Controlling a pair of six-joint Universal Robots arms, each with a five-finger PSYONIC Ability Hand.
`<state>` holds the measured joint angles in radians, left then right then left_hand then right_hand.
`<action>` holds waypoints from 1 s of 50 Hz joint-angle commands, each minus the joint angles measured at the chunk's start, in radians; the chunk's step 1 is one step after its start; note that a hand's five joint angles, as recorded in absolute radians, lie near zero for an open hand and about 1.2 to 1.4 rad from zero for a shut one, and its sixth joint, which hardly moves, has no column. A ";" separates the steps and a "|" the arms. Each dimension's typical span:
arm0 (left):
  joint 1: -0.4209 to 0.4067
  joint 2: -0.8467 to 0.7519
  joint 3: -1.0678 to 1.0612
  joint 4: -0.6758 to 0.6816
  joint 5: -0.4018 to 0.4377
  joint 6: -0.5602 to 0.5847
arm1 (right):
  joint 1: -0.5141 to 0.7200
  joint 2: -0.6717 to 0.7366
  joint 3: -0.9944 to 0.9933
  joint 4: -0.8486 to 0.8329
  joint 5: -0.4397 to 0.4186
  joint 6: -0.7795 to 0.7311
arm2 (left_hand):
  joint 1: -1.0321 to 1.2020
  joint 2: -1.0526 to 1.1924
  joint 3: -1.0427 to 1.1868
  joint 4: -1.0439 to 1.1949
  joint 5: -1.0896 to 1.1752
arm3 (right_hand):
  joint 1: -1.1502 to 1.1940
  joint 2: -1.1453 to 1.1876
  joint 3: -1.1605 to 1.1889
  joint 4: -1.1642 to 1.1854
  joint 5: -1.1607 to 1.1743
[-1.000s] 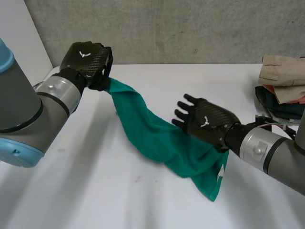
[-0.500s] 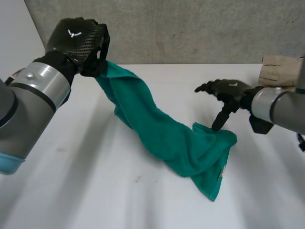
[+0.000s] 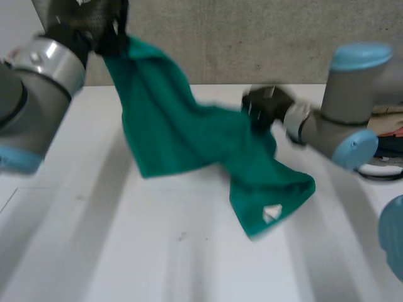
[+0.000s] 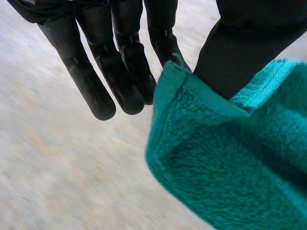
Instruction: Fold the laundry.
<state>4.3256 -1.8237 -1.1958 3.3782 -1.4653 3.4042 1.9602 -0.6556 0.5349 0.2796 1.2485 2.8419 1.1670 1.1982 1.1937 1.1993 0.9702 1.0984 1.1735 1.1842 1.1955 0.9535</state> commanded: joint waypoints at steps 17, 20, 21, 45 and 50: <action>0.055 -0.128 -0.059 0.136 -0.078 -0.011 | 0.037 -0.398 0.632 -0.499 0.101 -0.025 | 0.229 0.198 0.203 0.197 0.252 | 0.298 0.223 0.212 0.201 0.268; 0.054 -0.128 -0.190 0.136 -0.073 -0.008 | 0.046 -0.319 0.666 -0.462 0.104 -0.062 | 0.229 0.198 0.203 0.197 0.252 | 0.298 0.223 0.212 0.201 0.268; 0.054 -0.126 -0.221 0.138 -0.073 -0.008 | 0.051 -0.302 0.671 -0.455 0.109 -0.074 | 0.229 0.198 0.203 0.197 0.252 | 0.298 0.223 0.212 0.201 0.268; 0.062 0.185 -0.597 0.139 -0.006 -0.010 | -0.104 -0.437 0.737 -0.025 0.111 -0.052 | 0.229 0.198 0.203 0.197 0.252 | -0.790 -0.865 -0.876 -0.887 -0.820; 0.054 0.207 -0.594 0.138 -0.004 -0.010 | -0.196 -0.440 0.763 0.038 0.097 -0.021 | 0.229 0.198 0.203 0.197 0.252 | -0.758 -0.833 -0.844 -0.855 -0.788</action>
<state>4.3863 -1.6411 -1.7951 3.5190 -1.4682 3.3946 1.8522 -1.0872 1.2753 0.2667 1.3586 2.7867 1.1670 1.1983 1.1940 1.2025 0.9702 0.3518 0.3271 0.3158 0.3213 0.1151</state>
